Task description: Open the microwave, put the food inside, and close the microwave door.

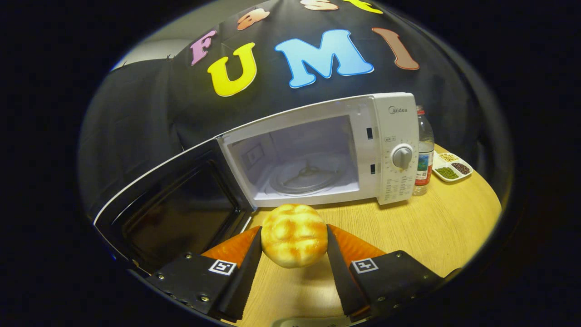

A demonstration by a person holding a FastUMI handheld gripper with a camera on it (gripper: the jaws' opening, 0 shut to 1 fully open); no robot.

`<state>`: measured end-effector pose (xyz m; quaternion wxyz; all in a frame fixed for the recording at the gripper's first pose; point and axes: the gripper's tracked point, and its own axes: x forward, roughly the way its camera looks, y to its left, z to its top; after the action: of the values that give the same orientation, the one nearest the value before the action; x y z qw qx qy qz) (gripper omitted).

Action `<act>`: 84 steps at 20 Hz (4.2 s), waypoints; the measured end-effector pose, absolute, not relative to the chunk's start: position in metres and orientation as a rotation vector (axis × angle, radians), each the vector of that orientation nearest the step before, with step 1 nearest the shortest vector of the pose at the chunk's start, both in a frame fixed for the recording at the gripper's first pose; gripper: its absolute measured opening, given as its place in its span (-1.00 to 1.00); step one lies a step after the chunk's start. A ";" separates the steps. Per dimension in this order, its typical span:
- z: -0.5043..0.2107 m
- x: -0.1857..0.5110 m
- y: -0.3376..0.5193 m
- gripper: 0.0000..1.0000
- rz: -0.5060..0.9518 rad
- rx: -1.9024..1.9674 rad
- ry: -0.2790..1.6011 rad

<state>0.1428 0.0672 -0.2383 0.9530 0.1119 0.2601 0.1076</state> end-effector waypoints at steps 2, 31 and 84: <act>-0.239 0.158 0.071 0.55 0.221 0.237 0.519; -0.293 0.326 0.092 0.62 0.095 0.437 0.435; -0.144 -0.054 0.363 0.68 0.733 0.029 0.333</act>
<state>-0.0538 0.3629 -0.1444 0.9200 0.0141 0.1622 0.3565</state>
